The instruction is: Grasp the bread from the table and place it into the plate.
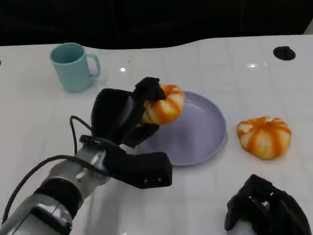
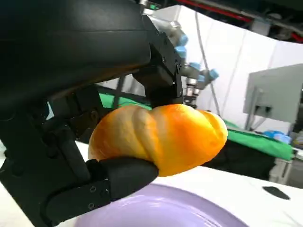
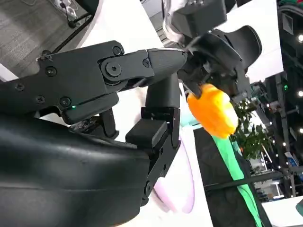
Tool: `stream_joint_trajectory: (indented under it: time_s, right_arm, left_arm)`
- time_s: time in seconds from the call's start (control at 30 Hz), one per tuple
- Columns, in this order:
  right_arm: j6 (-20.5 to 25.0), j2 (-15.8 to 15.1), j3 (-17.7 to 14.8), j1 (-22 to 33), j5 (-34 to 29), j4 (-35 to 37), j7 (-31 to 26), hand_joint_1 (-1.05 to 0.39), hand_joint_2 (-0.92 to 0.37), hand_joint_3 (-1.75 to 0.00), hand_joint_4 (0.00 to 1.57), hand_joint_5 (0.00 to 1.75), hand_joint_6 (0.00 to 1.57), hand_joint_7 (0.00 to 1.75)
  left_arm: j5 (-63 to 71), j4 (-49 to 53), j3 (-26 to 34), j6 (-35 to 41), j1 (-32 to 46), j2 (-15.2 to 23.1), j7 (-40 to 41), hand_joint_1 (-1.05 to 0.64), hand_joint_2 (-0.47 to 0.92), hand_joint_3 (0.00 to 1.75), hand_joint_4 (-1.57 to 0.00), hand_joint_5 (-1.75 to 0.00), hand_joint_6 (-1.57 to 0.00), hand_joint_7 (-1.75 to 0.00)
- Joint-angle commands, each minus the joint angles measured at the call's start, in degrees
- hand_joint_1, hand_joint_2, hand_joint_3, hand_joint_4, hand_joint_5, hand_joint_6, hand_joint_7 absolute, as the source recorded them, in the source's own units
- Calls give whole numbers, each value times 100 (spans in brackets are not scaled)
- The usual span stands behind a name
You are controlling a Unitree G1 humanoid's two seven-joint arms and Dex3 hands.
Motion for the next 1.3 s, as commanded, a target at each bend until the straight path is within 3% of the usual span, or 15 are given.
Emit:
stream_joint_trajectory:
  time_s: [0.03,0.4,0.47,0.5,0.57,0.67,0.73,0.77,0.87,0.9,1.1,1.3]
  right_arm:
    - [94,-129,-33,94,1,5,-24,-58,-92,-16,70,157,71,119]
    - [-18,-130,-35,105,-22,15,-21,-58,-92,-19,71,157,71,119]
    - [-4,-125,-45,97,9,30,9,-58,-92,-19,72,156,72,119]
    - [3,-123,-49,93,21,38,23,-58,-92,-18,72,156,72,119]
    - [-11,-120,-49,90,12,43,20,-58,-92,-18,72,156,72,119]
    - [-34,-124,-53,89,2,50,23,-59,-92,-18,72,156,71,120]
    - [-48,-129,-46,96,-21,37,10,-59,-92,-18,72,156,71,120]
    - [-53,-131,-42,98,-27,31,11,-59,-92,-18,72,156,71,120]
    - [6,-130,-37,126,-20,-24,-20,-59,-92,-18,72,155,71,120]
    - [-1,-128,-37,135,-25,-35,-31,-59,-92,-18,72,155,71,120]
    - [-33,-114,-49,130,26,-5,36,-58,-92,-18,71,155,71,119]
    - [-20,-117,-54,148,20,-37,15,-58,-92,-18,72,155,71,119]
  left_arm:
    - [95,319,-172,86,-313,-171,-29,-86,71,132,-145,-175,-99,-175]
    - [68,887,-283,474,-743,-620,-500,-98,82,126,-157,-175,-118,-175]
    - [45,931,-294,594,-803,-653,-739,-99,80,125,-157,-175,-116,-175]
    - [30,940,-291,637,-822,-662,-833,-100,79,124,-155,-175,-108,-175]
    - [58,962,-332,877,-904,-689,-1159,-102,79,125,-141,-175,-88,-171]
    - [230,961,-522,1382,-1021,-743,-1581,-104,71,135,-126,-175,-34,-173]
    - [299,927,-642,1635,-1052,-770,-1774,-105,66,134,-109,-175,-8,-174]
    - [349,909,-720,1744,-1064,-776,-1879,-105,68,123,-92,-175,-4,-173]
    - [462,864,-899,1961,-1041,-787,-2011,-105,89,77,-19,-175,0,-153]
    - [473,856,-934,2026,-1033,-794,-2067,-105,91,73,-10,-175,0,-146]
    - [437,747,-1018,2369,-1065,-790,-2752,-105,92,80,0,-161,0,-69]
    - [364,443,-989,2440,-999,-657,-3231,-105,92,82,0,-161,0,-60]
